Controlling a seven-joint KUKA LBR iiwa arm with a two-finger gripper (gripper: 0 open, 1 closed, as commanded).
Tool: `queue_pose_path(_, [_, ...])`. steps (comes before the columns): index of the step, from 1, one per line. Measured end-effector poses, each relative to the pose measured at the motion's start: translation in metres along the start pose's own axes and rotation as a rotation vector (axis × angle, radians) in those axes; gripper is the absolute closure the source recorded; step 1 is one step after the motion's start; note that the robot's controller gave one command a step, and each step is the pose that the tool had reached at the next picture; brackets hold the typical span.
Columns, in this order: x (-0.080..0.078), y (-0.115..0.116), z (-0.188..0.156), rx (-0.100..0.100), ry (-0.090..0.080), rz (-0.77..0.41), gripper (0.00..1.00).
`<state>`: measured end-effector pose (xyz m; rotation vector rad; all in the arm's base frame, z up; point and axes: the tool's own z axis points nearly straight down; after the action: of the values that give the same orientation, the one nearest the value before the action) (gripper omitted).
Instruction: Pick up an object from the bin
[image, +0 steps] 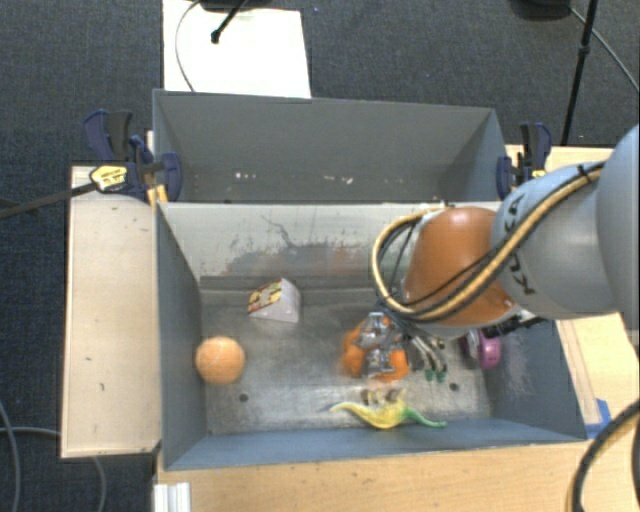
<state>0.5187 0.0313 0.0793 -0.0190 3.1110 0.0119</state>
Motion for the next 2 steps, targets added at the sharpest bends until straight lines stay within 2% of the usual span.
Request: queue_pose_path(2, [0.0009,0.0005,0.0008,-0.001,0.002,0.005,1.0])
